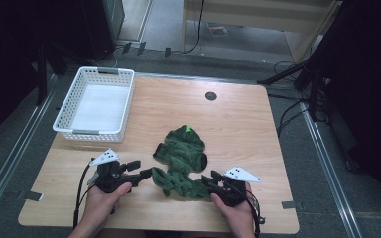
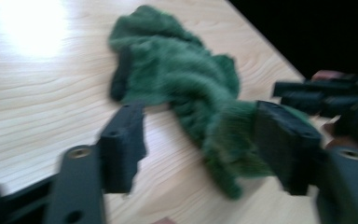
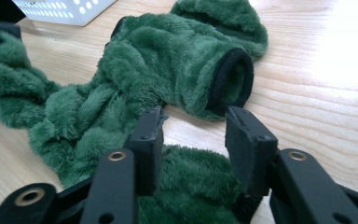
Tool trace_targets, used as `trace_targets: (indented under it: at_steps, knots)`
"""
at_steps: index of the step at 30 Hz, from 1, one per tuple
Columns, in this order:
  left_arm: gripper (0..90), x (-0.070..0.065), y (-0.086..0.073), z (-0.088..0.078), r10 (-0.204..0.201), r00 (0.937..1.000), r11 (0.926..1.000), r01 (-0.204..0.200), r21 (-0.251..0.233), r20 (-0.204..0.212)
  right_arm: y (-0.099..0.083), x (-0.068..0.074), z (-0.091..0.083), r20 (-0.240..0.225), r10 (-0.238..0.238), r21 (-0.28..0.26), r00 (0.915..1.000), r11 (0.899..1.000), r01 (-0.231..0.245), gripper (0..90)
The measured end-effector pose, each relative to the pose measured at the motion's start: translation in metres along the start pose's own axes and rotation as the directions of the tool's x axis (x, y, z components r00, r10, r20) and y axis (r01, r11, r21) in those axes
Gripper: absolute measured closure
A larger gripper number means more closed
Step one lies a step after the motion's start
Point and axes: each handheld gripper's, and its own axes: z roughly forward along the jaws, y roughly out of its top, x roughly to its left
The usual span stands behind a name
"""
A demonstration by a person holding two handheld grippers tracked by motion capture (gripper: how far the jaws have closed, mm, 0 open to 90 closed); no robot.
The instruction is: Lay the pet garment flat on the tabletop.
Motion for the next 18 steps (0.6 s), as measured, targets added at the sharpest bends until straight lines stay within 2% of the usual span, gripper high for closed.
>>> trace_targets:
  at_steps: [2, 5, 7, 8, 10, 12, 15, 16, 17, 18]
  knots:
    - [27.2, -0.007, 0.003, -0.002, -0.006, 1.0000, 0.9994, 0.006, -0.034, -0.005, -0.001, 0.000, 0.000, 0.000, 0.002, 0.011, 1.0000, 1.000, -0.002, 53.2]
    - [26.7, -0.007, 0.009, -0.010, -0.043, 0.9990, 0.9956, 0.044, -0.083, 0.013, -0.002, 0.000, -0.001, 0.004, -0.003, 0.019, 1.0000, 1.000, 0.003, 52.7]
    - [26.1, -0.007, 0.012, -0.012, -0.024, 0.9995, 0.9970, 0.022, -0.074, -0.021, -0.001, 0.000, -0.002, 0.009, -0.001, 0.011, 1.0000, 1.000, 0.001, 52.6]
    - [26.1, -0.007, 0.012, -0.010, -0.011, 0.9994, 0.9987, 0.009, -0.050, -0.034, -0.001, 0.000, -0.002, 0.009, -0.001, 0.011, 1.0000, 1.000, 0.001, 52.6]
    - [24.4, -0.011, 0.006, 0.001, 0.026, 0.9981, 0.9989, -0.024, 0.041, -0.057, -0.002, -0.001, 0.000, 0.018, 0.000, 0.025, 0.9998, 1.000, 0.000, 52.0]
    - [23.5, -0.017, -0.007, 0.015, 0.082, 0.9919, 0.9880, -0.068, 0.138, -0.097, -0.003, -0.001, 0.001, 0.022, 0.000, 0.034, 0.9998, 0.999, -0.001, 51.7]
    - [23.4, -0.021, -0.024, 0.025, 0.119, 0.9879, 0.9732, -0.096, 0.209, -0.099, -0.007, 0.000, 0.000, 0.038, 0.006, 0.051, 0.9992, 0.999, -0.008, 48.6]
    - [26.2, -0.022, -0.029, 0.026, 0.139, 0.9850, 0.9674, -0.113, 0.227, -0.102, -0.011, 0.000, -0.002, 0.035, 0.014, 0.065, 0.9993, 0.998, -0.016, 44.5]
    - [26.2, -0.023, -0.032, 0.027, 0.151, 0.9837, 0.9639, -0.124, 0.235, -0.098, -0.011, 0.000, -0.002, 0.035, 0.014, 0.065, 0.9993, 0.998, -0.016, 44.5]
    - [33.5, -0.023, -0.035, 0.026, 0.165, 0.9825, 0.9578, -0.139, 0.252, -0.086, -0.016, 0.000, -0.002, 0.034, 0.017, 0.096, 0.9993, 0.995, -0.020, 42.0]
